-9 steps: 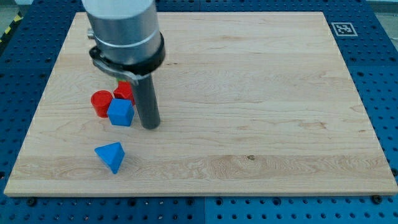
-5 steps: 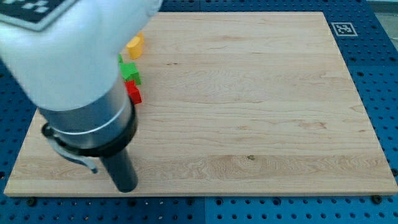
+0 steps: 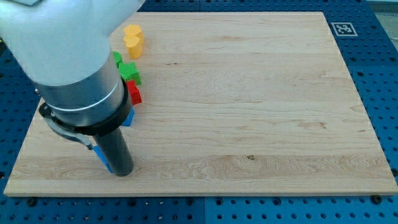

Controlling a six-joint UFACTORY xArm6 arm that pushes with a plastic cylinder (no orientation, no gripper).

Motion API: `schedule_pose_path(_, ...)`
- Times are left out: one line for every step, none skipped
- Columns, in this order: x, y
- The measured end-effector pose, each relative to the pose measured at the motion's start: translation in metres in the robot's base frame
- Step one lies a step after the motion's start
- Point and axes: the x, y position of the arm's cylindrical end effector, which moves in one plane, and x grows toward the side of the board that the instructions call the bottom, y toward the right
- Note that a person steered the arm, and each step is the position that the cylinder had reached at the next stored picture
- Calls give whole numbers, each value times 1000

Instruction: Move the blue triangle to the blue cube

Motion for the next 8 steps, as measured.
schedule_pose_path(-4, -19)
schedule_pose_path(-5, -44)
schedule_pose_path(-5, -49)
schedule_pose_path(-10, -50)
schedule_pose_path(-13, -51)
schedule_pose_path(-13, -63)
schedule_pose_path(-13, -83)
schedule_pose_path(-20, -88)
